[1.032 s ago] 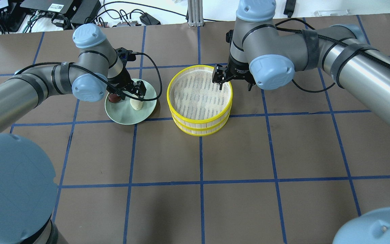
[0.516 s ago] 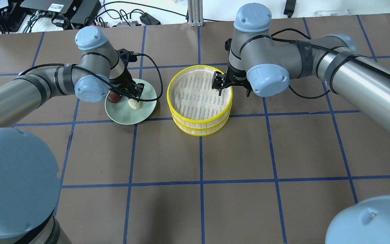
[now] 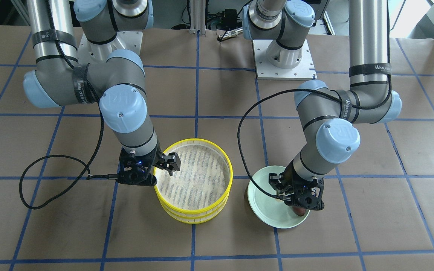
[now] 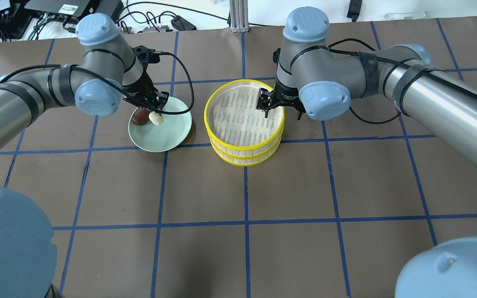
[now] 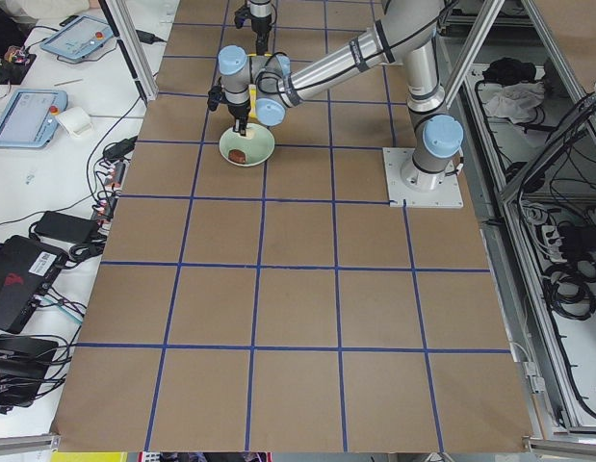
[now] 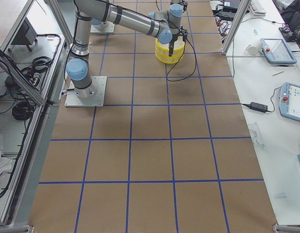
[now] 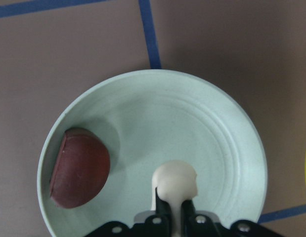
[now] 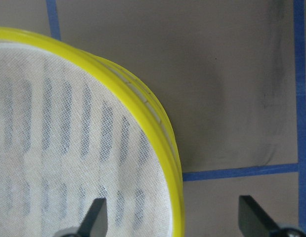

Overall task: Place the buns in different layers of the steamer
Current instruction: 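Close the left gripper on the white bun while the right grips the top tier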

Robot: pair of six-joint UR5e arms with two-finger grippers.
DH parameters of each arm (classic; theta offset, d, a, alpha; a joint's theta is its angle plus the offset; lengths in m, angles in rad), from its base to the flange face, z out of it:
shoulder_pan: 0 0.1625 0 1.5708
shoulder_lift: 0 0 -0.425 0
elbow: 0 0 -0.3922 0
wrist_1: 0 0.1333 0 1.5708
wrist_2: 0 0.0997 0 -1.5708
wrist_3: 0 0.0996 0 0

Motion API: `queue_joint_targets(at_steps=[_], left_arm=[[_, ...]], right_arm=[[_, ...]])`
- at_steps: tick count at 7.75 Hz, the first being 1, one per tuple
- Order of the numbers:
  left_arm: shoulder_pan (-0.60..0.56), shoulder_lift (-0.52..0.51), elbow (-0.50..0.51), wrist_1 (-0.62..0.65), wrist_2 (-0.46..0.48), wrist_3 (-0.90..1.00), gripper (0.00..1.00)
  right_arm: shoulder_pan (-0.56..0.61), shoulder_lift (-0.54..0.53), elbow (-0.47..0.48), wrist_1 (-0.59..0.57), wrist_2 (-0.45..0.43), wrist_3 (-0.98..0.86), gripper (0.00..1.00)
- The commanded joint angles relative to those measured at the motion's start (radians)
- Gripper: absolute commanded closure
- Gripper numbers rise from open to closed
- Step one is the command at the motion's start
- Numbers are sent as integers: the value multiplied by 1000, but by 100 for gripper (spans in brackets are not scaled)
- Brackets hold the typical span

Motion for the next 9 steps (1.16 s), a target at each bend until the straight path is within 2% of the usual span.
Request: queue_joint_targets(at_steps=[1,3,5,6,9], left_arm=[[1,61,21,-90,32,0,97],[1,63,21,-90,37,0,97],[1,63,21,-89,37,0,97],[1,63,21,-87,37,0,97],[1,61,21,-84,37,0,97]], right_arm=[[1,2,0,0,31,3,40],[-1,2,0,8,34,-20,73],[-1,3,3,12,17,-114,95],[-1,2,3,12,16,-123,100],[-14,-6,2,15,-13,-165,100]])
